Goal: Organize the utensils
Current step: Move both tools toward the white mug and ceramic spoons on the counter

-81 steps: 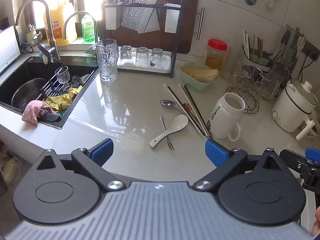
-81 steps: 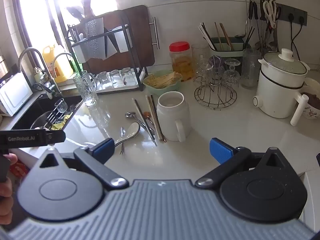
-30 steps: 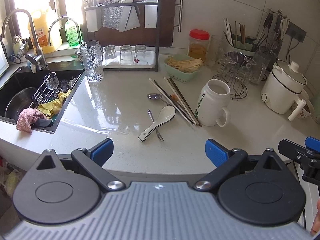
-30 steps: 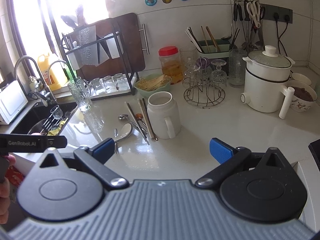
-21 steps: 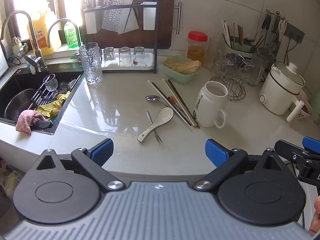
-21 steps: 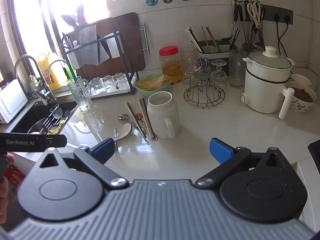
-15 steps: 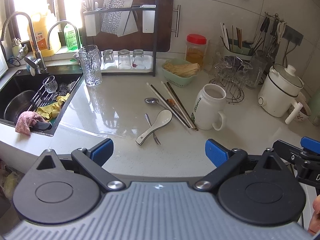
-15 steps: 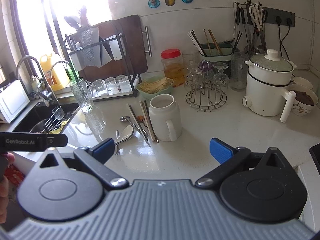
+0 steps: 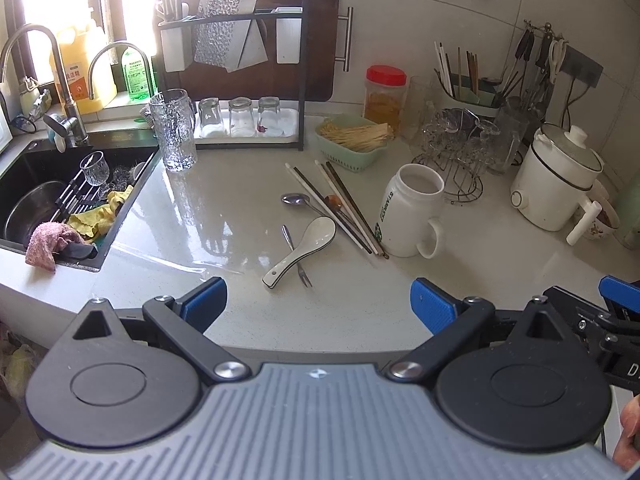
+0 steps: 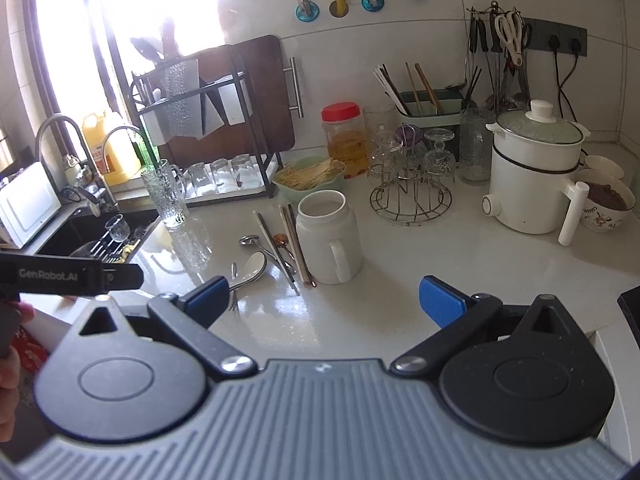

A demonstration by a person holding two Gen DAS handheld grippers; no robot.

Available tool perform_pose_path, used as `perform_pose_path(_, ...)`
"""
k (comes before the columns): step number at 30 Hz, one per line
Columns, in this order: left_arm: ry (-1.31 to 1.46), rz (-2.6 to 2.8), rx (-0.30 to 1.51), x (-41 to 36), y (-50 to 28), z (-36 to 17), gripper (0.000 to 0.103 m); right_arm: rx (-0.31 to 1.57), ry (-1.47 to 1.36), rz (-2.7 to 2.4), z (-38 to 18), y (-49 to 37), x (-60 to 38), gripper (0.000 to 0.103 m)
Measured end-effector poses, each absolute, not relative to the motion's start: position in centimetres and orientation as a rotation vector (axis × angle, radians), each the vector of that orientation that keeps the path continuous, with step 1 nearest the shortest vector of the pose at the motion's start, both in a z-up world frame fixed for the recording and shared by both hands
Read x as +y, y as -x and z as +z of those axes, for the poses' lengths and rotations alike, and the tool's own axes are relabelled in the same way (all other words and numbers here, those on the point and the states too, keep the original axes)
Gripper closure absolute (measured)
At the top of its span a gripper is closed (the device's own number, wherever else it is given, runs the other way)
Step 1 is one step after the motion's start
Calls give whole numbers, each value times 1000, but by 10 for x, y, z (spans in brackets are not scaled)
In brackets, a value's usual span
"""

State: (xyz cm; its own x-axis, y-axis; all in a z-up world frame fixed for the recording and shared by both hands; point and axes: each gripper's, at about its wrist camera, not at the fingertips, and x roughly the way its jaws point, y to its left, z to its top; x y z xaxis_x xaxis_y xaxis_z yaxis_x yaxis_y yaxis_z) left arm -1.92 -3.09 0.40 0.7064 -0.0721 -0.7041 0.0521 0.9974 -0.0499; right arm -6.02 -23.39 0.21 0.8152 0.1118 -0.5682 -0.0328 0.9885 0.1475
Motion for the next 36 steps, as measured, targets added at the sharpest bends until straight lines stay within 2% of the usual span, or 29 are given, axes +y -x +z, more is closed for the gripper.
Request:
perform_pose_path(27, -16, -30, 797, -32, -1, -19, 3, 650, -218, 88, -15, 46, -244, 0)
perform_pose_path(30, -23, -23, 788, -30, -10, -28, 3, 621, -249, 43, -17, 45, -247, 5)
perform_pose_path(36, -73, -73, 769, -27, -36, -43, 3, 611, -238, 19, -24, 34, -243, 5)
